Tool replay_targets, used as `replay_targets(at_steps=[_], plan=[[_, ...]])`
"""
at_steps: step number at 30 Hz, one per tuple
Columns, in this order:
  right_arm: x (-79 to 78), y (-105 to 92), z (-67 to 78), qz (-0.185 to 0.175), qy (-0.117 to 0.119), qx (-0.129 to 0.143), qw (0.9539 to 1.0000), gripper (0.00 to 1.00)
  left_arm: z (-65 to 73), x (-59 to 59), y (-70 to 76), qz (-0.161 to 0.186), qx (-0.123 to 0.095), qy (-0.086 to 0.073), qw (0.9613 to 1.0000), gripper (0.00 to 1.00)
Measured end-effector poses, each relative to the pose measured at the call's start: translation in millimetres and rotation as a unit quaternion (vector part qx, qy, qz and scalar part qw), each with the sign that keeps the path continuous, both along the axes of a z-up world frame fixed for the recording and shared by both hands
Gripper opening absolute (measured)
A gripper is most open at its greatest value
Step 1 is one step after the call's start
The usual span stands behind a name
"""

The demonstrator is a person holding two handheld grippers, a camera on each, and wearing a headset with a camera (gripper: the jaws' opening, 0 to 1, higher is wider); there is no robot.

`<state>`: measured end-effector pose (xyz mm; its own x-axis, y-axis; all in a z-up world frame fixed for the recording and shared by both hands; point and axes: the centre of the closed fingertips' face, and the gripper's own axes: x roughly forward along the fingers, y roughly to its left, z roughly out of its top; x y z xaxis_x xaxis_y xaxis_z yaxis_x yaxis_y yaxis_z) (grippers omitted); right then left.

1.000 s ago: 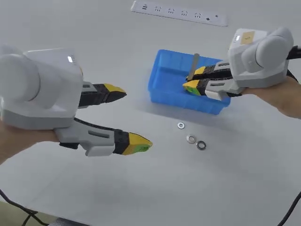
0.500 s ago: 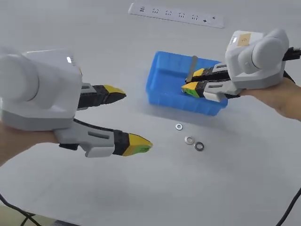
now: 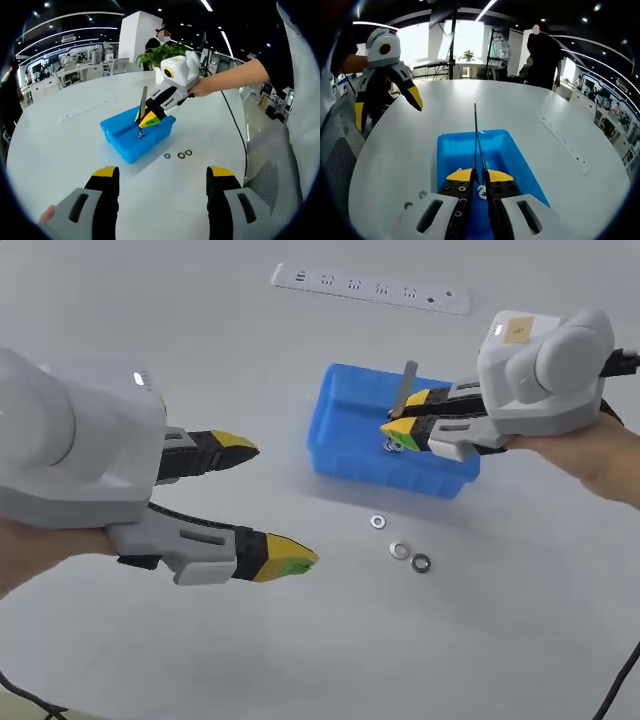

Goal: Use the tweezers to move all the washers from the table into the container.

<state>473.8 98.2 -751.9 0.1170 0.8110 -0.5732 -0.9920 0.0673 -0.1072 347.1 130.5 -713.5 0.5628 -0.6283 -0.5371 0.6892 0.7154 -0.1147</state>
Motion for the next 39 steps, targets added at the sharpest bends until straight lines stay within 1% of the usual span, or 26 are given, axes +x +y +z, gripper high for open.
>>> replay_targets(at_steps=[3, 5, 7, 8, 10, 11, 12, 14, 16, 17, 18, 19, 20, 21, 22, 23, 24, 26, 27, 29, 30, 31, 32, 33, 35, 39], plan=[[-1.6, 0.6, 6.7, 0.003, -0.003, 0.004, 1.0000, 0.10, 6.7, 5.5, -0.5, 0.001, -0.002, -0.009, 1.0000, 0.76], [-3.3, 0.7, 9.3, 0.006, -0.004, 0.004, 1.0000, 0.10, 12.4, 12.0, -0.5, 0.002, -0.006, -0.017, 0.9998, 0.76], [-4.2, -0.3, 8.7, 0.010, -0.005, 0.000, 0.9999, 0.10, 15.6, 21.4, 0.1, 0.002, -0.010, -0.025, 0.9996, 0.76], [-5.0, -1.0, 8.3, 0.010, -0.004, -0.001, 0.9999, 0.10, 20.4, 26.8, -0.6, 0.004, -0.017, -0.030, 0.9994, 0.76], [-6.0, -2.3, 6.7, 0.012, -0.004, -0.004, 0.9999, 0.10, 31.3, 37.0, -2.3, 0.011, -0.037, -0.045, 0.9982, 0.75], [-6.6, -2.7, 6.0, 0.013, -0.003, -0.004, 0.9999, 0.10, 34.6, 41.2, -2.4, 0.016, -0.044, -0.049, 0.9977, 0.74], [-7.3, -3.5, 4.8, 0.014, -0.002, -0.007, 0.9999, 0.10, 37.8, 45.7, -3.3, 0.016, -0.049, -0.051, 0.9973, 0.74], [-7.9, -4.5, 3.7, 0.016, -0.003, -0.010, 0.9998, 0.10, 40.6, 51.0, -5.4, 0.012, -0.051, -0.056, 0.9970, 0.73], [-8.6, -4.6, 4.2, 0.018, -0.002, -0.010, 0.9998, 0.10, 44.1, 58.2, -9.7, 0.004, -0.054, -0.062, 0.9966, 0.70], [-8.8, -4.5, 5.2, 0.019, -0.003, -0.009, 0.9998, 0.10, 48.2, 64.1, -12.7, -0.002, -0.061, -0.072, 0.9955, 0.66], [-8.9, -4.2, 6.1, 0.019, -0.003, -0.008, 0.9998, 0.10, 50.9, 68.5, -14.5, -0.003, -0.068, -0.077, 0.9947, 0.64], [-9.7, -3.6, 7.6, 0.020, -0.002, -0.007, 0.9998, 0.10, 53.6, 75.2, -16.4, -0.002, -0.076, -0.077, 0.9941, 0.62], [-10.6, -3.2, 8.6, 0.022, -0.002, -0.005, 0.9997, 0.10, 54.8, 78.7, -18.0, -0.004, -0.078, -0.076, 0.9940, 0.61], [-11.0, -2.9, 9.0, 0.023, -0.001, -0.005, 0.9997, 0.10, 56.8, 82.4, -20.7, -0.007, -0.079, -0.078, 0.9938, 0.61], [-12.1, -2.3, 9.7, 0.025, -0.001, -0.005, 0.9997, 0.10, 59.5, 84.9, -24.5, -0.016, -0.080, -0.086, 0.9930, 0.59], [-13.1, -1.6, 10.3, 0.029, -0.003, -0.005, 0.9996, 0.10, 60.8, 86.8, -30.1, -0.032, -0.081, -0.085, 0.9926, 0.55], [-14.0, -1.1, 10.7, 0.031, -0.003, -0.005, 0.9995, 0.10, 60.8, 89.2, -33.1, -0.038, -0.079, -0.083, 0.9927, 0.52], [-16.2, 0.3, 11.6, 0.038, -0.005, -0.007, 0.9992, 0.10, 59.8, 94.8, -40.3, -0.056, -0.071, -0.085, 0.9923, 0.51], [-17.1, 0.8, 11.7, 0.041, -0.007, -0.008, 0.9991, 0.10, 57.4, 97.1, -44.0, -0.067, -0.065, -0.081, 0.9923, 0.50], [-19.3, 2.2, 12.6, 0.048, -0.010, -0.010, 0.9987, 0.10, 54.8, 99.6, -49.9, -0.083, -0.063, -0.080, 0.9913, 0.48], [-20.3, 3.3, 13.6, 0.050, -0.009, -0.009, 0.9986, 0.10, 52.5, 102.0, -52.7, -0.090, -0.060, -0.083, 0.9906, 0.46], [-20.9, 3.9, 14.2, 0.052, -0.010, -0.009, 0.9985, 0.10, 50.0, 103.7, -54.4, -0.097, -0.054, -0.086, 0.9902, 0.42], [-21.8, 4.9, 15.1, 0.055, -0.011, -0.009, 0.9984, 0.10, 44.0, 103.5, -56.2, -0.111, -0.038, -0.084, 0.9895, 0.38], [-22.5, 5.5, 15.7, 0.057, -0.011, -0.008, 0.9983, 0.10, 41.7, 104.1, -57.7, -0.113, -0.038, -0.079, 0.9897, 0.37], [-23.9, 6.8, 16.5, 0.061, -0.012, -0.007, 0.9980, 0.10, 39.8, 104.2, -63.8, -0.122, -0.036, -0.075, 0.9891, 0.36], [-24.7, 8.0, 16.4, 0.065, -0.014, -0.008, 0.9978, 0.10, 38.0, 105.0, -65.2, -0.131, -0.040, -0.070, 0.9881, 0.28]])
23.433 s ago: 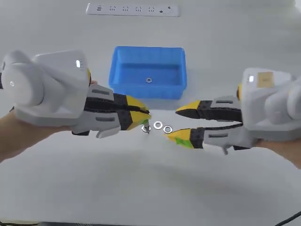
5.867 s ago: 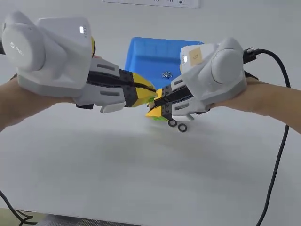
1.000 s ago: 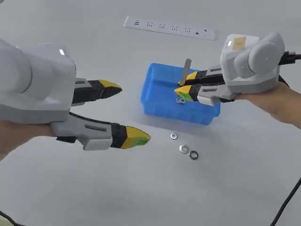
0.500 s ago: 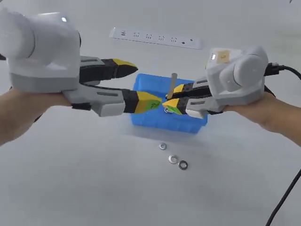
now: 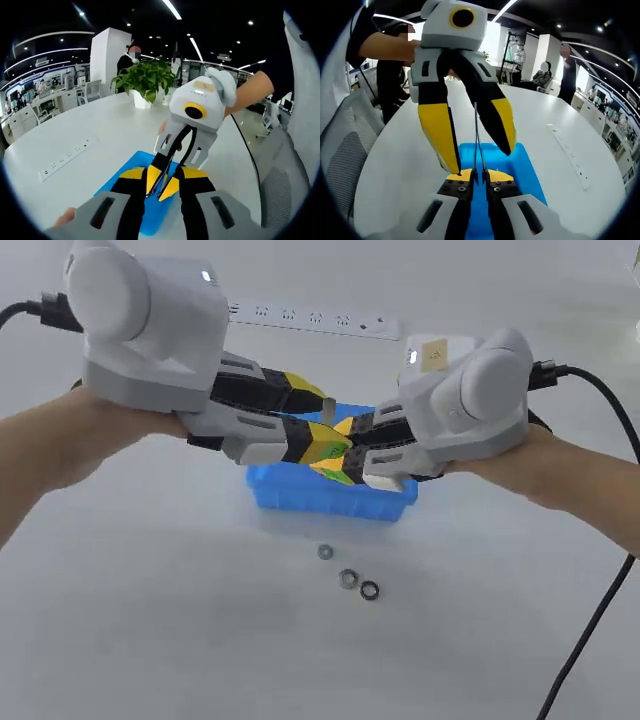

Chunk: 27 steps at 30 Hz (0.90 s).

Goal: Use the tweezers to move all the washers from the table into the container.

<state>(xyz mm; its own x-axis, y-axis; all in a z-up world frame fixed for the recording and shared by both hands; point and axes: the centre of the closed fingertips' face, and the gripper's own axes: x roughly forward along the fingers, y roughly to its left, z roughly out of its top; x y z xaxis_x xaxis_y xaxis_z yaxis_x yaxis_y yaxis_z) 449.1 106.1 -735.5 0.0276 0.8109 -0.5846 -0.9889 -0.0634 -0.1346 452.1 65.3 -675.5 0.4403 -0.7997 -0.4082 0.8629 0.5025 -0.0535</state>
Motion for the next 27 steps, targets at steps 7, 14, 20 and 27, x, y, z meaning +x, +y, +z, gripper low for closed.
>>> replay_targets(at_steps=[7, 14, 20, 27], plan=[[-2.5, 0.5, -0.5, 0.006, -0.001, -0.002, 1.0000, 0.10, -1.6, 2.1, 0.8, -0.007, -0.001, 0.000, 1.0000, 0.18], [-1.1, 0.4, 0.8, 0.003, 0.005, 0.004, 1.0000, 0.10, 1.7, 0.7, -1.4, -0.017, -0.005, 0.000, 0.9998, 0.11], [-1.1, 0.0, 0.1, 0.003, 0.006, 0.004, 1.0000, 0.10, 0.6, 2.1, -1.3, -0.024, 0.003, -0.001, 0.9997, 0.10], [0.4, 0.4, 1.1, 0.000, 0.004, 0.007, 1.0000, 0.11, 0.1, 4.7, -2.3, -0.034, 0.021, -0.023, 0.9989, 0.10]])
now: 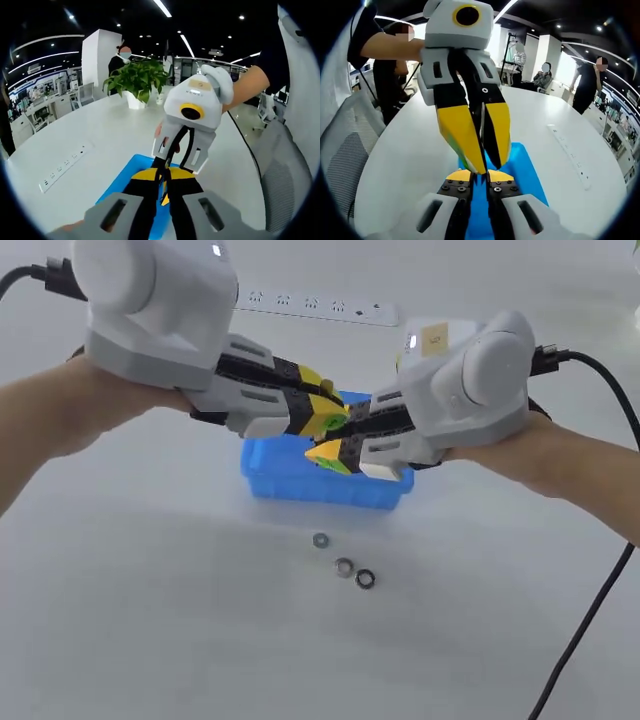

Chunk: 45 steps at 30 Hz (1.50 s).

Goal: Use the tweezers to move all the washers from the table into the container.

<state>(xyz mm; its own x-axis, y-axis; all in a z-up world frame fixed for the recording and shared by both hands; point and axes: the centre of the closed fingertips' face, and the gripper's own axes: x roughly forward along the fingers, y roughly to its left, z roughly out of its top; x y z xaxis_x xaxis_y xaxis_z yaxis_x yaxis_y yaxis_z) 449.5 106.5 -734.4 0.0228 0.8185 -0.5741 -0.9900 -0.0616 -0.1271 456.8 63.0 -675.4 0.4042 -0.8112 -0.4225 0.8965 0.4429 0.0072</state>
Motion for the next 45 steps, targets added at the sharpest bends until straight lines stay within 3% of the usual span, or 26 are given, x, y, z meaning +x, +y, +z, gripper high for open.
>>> replay_targets(at_steps=[9, 19, 25, 26, 28, 32, 34, 35, 36, 37, 38, 39, 40, 45], plan=[[0.3, 3.4, 5.7, -0.002, -0.002, 0.008, 1.0000, 0.12, 6.6, 3.0, -1.5, 0.005, 0.005, -0.017, 0.9998, 0.07], [-1.5, 3.5, 8.0, -0.003, -0.006, 0.007, 1.0000, 0.13, 8.7, 5.6, 1.9, 0.020, -0.006, -0.005, 0.9998, 0.07], [1.3, 3.7, 11.2, -0.008, -0.011, 0.011, 0.9998, 0.13, 12.5, 8.4, 0.9, 0.025, -0.015, -0.011, 0.9995, 0.07], [1.7, 3.8, 11.7, -0.008, -0.011, 0.012, 0.9998, 0.13, 13.1, 8.3, 0.6, 0.025, -0.021, -0.006, 0.9995, 0.07], [3.2, 3.7, 12.2, -0.010, -0.015, 0.011, 0.9998, 0.13, 13.3, 10.7, 2.0, 0.028, -0.017, -0.015, 0.9994, 0.07], [3.7, 3.9, 12.6, -0.013, -0.015, 0.011, 0.9997, 0.13, 14.1, 10.7, -0.5, 0.029, -0.020, -0.016, 0.9993, 0.07], [3.5, 4.1, 13.0, -0.014, -0.012, 0.013, 0.9997, 0.13, 15.0, 10.8, -1.8, 0.033, -0.026, -0.012, 0.9990, 0.07], [3.6, 4.1, 13.2, -0.014, -0.013, 0.013, 0.9997, 0.13, 15.3, 11.4, -2.0, 0.041, -0.033, -0.002, 0.9986, 0.07], [3.7, 4.1, 13.6, -0.015, -0.013, 0.014, 0.9997, 0.13, 14.9, 13.9, -0.4, 0.063, -0.045, 0.019, 0.9968, 0.07], [3.5, 4.2, 14.0, -0.015, -0.012, 0.015, 0.9997, 0.13, 15.8, 13.8, -1.0, 0.062, -0.053, 0.026, 0.9963, 0.07], [3.4, 4.3, 14.3, -0.016, -0.012, 0.015, 0.9997, 0.13, 15.9, 15.1, 0.1, 0.063, -0.053, 0.024, 0.9964, 0.07], [3.6, 4.0, 14.5, -0.016, -0.014, 0.015, 0.9997, 0.14, 15.3, 15.9, 1.0, 0.061, -0.043, 0.009, 0.9972, 0.07], [3.7, 3.9, 14.5, -0.016, -0.015, 0.014, 0.9997, 0.14, 14.9, 15.2, 1.2, 0.056, -0.038, 0.005, 0.9977, 0.07], [3.5, 4.1, 15.5, -0.018, -0.014, 0.016, 0.9996, 0.14, 15.4, 16.5, 2.6, 0.056, -0.043, 0.001, 0.9975, 0.07]])
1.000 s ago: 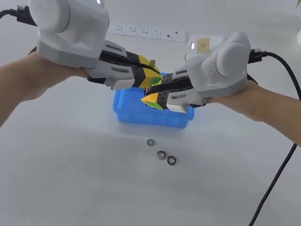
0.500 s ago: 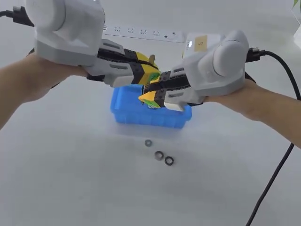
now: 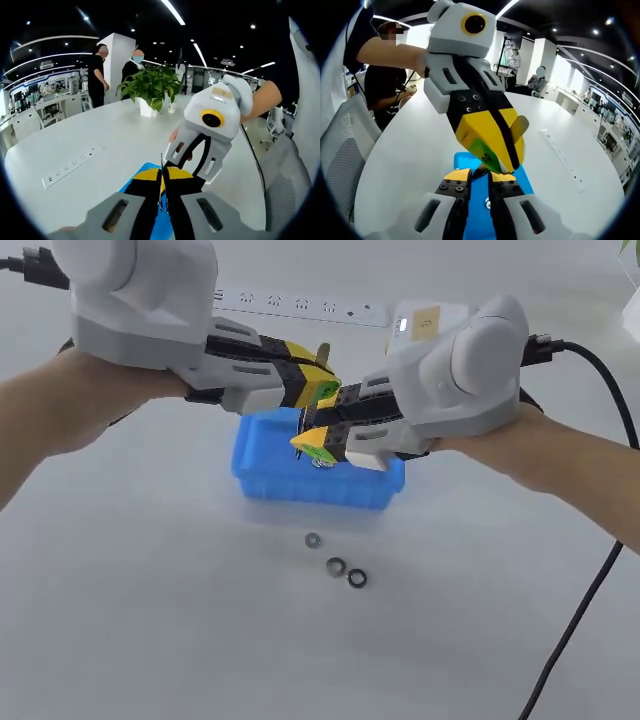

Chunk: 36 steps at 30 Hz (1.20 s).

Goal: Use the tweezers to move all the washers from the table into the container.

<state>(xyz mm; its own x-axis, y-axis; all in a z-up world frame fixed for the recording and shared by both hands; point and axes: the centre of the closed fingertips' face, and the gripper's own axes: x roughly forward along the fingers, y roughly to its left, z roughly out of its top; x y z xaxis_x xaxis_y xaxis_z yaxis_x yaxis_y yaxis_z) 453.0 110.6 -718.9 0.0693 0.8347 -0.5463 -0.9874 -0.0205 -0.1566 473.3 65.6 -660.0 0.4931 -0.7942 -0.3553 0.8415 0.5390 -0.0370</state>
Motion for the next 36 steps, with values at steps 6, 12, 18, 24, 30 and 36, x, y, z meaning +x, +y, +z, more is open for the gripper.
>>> replay_targets(at_steps=[6, 12, 18, 24, 30, 36], plan=[[0.0, 0.6, 2.1, -0.001, 0.001, 0.003, 1.0000, 0.14, 1.0, 2.3, 3.1, 0.000, 0.000, -0.004, 1.0000, 0.07], [-0.8, 1.3, 1.7, 0.000, 0.001, 0.001, 1.0000, 0.15, -1.0, 4.4, 6.7, 0.001, 0.001, -0.004, 1.0000, 0.07], [-0.4, 1.2, 0.5, -0.003, 0.007, 0.000, 1.0000, 0.18, -1.4, 4.9, 6.0, -0.004, 0.004, -0.009, 0.9999, 0.07], [0.2, -1.4, -3.1, -0.006, 0.014, -0.004, 0.9999, 0.20, -2.5, 6.7, 6.4, -0.004, 0.005, -0.012, 0.9999, 0.07], [3.4, -9.5, -8.3, -0.018, 0.020, -0.013, 0.9995, 0.24, -5.9, 9.5, 7.9, 0.001, 0.008, -0.014, 0.9999, 0.07], [12.0, -28.4, -3.8, -0.051, 0.024, -0.006, 0.9984, 0.26, -6.8, 10.5, 9.7, 0.004, 0.008, -0.016, 0.9998, 0.07]])
